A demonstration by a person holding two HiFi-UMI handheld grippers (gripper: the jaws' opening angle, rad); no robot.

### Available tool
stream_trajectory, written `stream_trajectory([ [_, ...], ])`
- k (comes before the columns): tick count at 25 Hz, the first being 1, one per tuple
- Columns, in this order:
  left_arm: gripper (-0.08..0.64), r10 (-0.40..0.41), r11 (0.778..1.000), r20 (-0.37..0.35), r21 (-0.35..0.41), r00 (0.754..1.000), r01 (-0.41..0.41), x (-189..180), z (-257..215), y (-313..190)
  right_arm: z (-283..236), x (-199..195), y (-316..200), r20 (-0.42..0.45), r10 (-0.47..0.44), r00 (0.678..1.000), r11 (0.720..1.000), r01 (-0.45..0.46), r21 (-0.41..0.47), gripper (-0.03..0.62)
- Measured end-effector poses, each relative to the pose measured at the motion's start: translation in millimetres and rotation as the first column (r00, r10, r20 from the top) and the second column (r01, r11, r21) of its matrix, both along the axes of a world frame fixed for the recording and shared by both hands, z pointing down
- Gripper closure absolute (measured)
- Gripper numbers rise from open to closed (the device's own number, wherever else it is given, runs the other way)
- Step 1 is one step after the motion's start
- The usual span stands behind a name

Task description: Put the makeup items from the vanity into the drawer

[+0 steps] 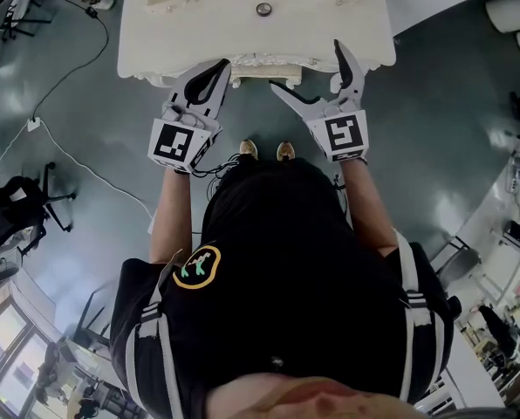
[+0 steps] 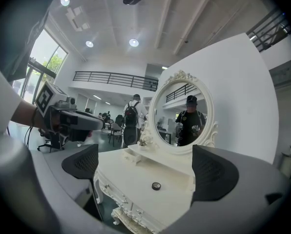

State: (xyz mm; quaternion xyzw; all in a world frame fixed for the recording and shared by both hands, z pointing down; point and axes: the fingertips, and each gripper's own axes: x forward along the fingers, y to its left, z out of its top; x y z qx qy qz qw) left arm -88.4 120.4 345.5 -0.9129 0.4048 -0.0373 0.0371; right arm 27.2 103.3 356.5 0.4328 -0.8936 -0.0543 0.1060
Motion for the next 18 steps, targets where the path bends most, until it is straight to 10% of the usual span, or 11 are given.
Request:
stream_trajectory([
  [18, 0.541, -0.049, 0.999, 0.031, 0.004, 0.998, 0.049, 37.3, -1.9, 3.1, 1.1, 26.0, -1.8, -0.022, -0.066, 0.998, 0.998, 0.067, 0.017, -0.006],
])
